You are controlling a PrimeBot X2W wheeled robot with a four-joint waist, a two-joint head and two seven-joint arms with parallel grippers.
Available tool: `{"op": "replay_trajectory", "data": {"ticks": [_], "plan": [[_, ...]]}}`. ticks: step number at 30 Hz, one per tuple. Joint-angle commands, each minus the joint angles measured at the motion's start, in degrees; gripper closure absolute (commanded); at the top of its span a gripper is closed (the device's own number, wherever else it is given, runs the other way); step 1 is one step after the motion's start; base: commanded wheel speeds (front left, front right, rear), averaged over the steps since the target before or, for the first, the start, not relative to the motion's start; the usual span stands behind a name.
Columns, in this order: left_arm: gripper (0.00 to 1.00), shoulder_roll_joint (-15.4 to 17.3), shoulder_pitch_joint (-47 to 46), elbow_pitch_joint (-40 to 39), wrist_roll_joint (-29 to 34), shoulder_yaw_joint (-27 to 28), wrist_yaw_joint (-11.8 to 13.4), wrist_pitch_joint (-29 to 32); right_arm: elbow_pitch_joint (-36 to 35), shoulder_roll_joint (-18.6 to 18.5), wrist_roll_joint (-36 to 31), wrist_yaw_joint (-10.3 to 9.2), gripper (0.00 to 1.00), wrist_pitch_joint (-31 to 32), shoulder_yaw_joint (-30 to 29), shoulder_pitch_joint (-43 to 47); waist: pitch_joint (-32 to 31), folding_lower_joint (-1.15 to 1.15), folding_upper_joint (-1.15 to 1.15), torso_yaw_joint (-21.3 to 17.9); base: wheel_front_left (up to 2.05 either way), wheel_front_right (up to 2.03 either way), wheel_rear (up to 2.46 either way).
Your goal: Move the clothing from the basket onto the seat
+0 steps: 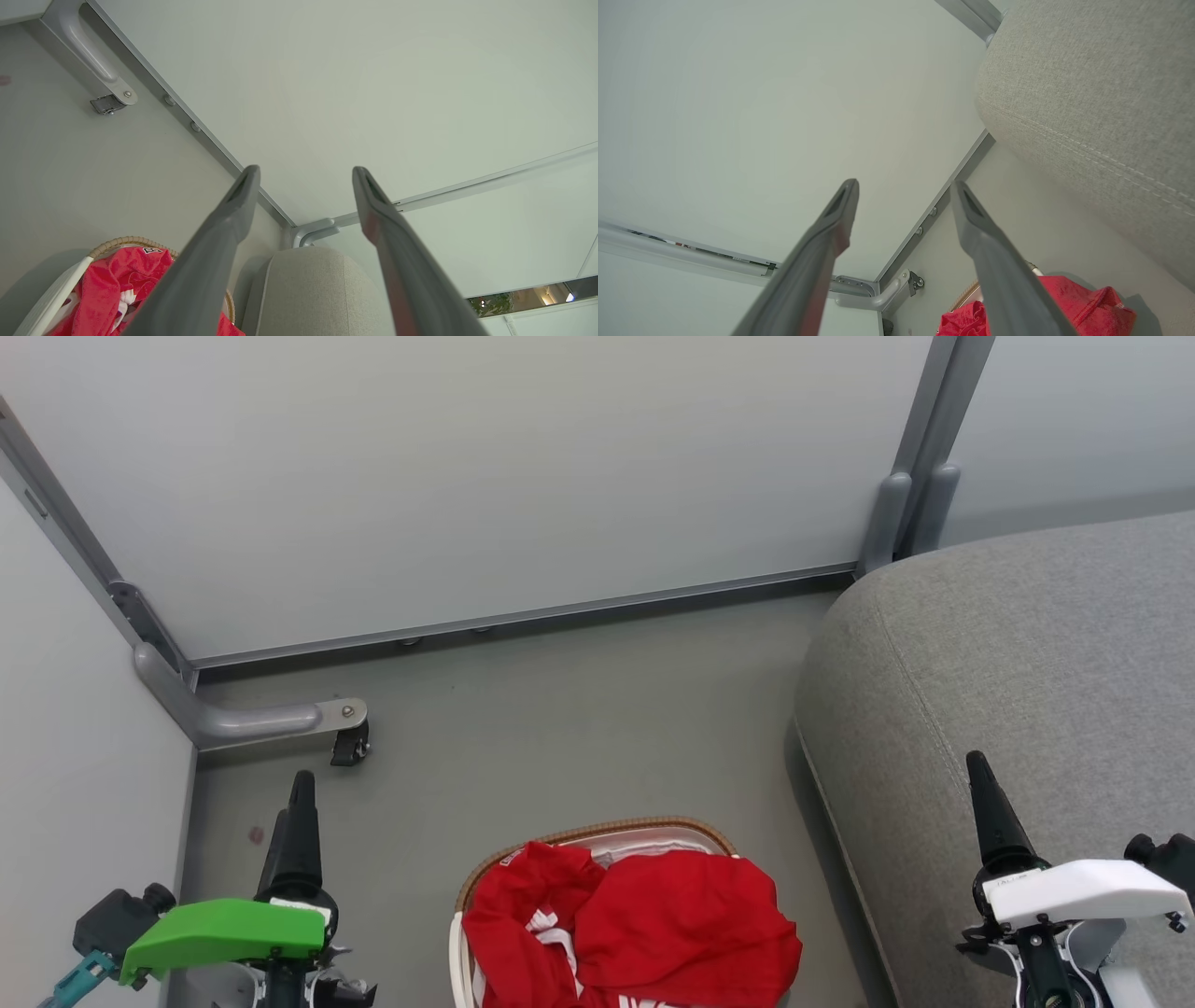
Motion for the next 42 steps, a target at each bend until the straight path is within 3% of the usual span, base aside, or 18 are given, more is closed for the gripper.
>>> {"op": "replay_trajectory", "data": {"ticks": [1,19,42], "plan": [[0.0,0.4,-0.6,-1.4,2.9,-0.4,0.3,-0.6,-1.4,-0.5,-3.0,0.02,0.0,-0.7,0.1,0.1,0.0,0.0,0.0,0.0,0.0,0.0,0.0],[0.0,0.5,1.3,-2.9,22.4,-3.5,2.2,-4.0,-1.8,-0.6,-22.0,0.02,0.0,-4.1,1.1,1.2,-0.4,0.0,0.0,0.2,0.0,0.0,0.0],[0.0,0.6,3.5,1.3,36.8,-5.0,3.0,-7.5,-0.1,-0.8,-38.2,0.02,0.0,-7.7,3.3,2.0,-0.4,0.0,0.0,0.4,0.0,0.0,0.0]]}}
